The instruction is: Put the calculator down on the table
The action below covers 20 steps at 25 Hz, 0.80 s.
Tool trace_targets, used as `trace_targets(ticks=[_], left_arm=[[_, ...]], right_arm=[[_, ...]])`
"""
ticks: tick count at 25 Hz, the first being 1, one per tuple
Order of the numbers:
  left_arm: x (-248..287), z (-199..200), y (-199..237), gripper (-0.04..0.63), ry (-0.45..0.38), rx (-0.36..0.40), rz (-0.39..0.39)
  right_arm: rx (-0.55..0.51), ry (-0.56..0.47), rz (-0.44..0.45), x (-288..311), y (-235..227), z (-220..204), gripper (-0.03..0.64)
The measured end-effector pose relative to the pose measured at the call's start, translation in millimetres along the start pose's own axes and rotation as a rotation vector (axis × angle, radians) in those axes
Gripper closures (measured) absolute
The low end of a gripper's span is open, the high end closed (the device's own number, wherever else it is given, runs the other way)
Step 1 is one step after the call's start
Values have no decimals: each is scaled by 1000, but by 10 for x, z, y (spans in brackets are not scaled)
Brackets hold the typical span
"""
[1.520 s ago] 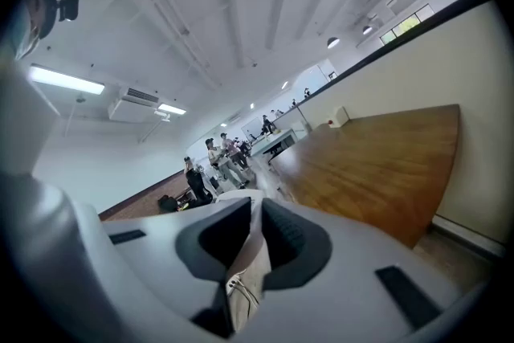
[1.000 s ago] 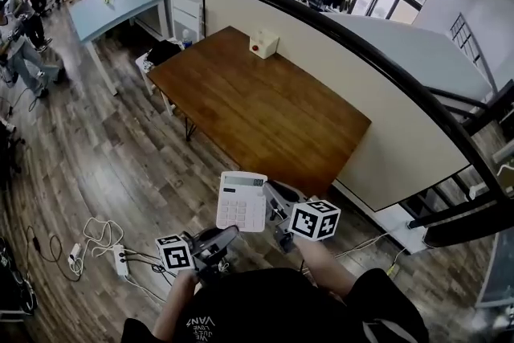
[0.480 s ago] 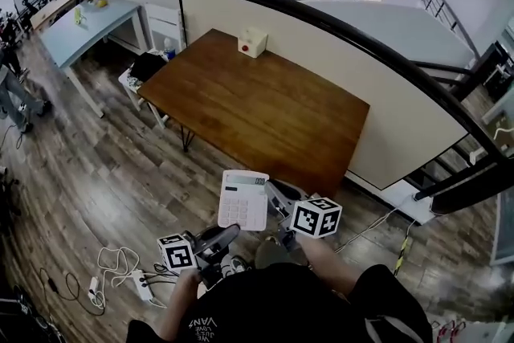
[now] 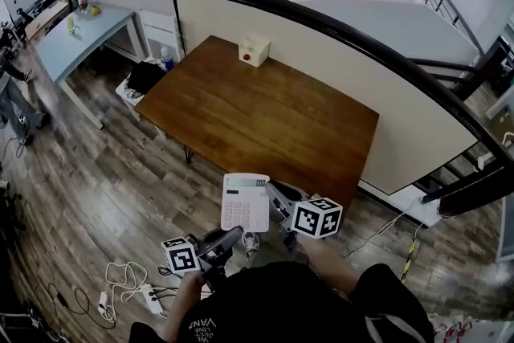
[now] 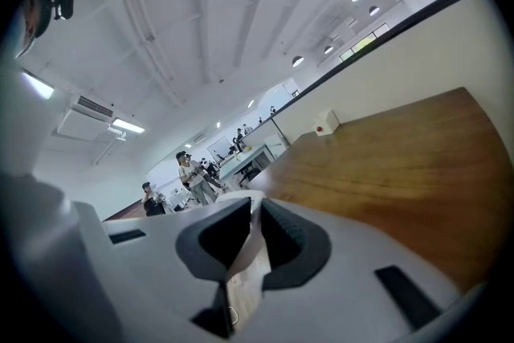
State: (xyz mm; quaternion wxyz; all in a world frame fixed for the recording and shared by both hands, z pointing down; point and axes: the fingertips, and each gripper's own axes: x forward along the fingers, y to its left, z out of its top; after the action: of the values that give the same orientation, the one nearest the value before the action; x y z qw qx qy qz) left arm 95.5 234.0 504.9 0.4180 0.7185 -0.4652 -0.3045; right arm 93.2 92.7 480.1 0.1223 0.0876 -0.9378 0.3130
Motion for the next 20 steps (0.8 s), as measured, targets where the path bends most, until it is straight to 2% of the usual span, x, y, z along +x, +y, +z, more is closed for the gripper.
trace_targets(ticks=[12, 20], left_arm=[[702, 806, 487, 500, 69, -9, -13], [1002, 1088, 723, 500, 102, -23, -18]], right_arm=[[29, -28, -42, 595, -699, 664, 569], [45, -43, -74, 813, -998, 916, 569]])
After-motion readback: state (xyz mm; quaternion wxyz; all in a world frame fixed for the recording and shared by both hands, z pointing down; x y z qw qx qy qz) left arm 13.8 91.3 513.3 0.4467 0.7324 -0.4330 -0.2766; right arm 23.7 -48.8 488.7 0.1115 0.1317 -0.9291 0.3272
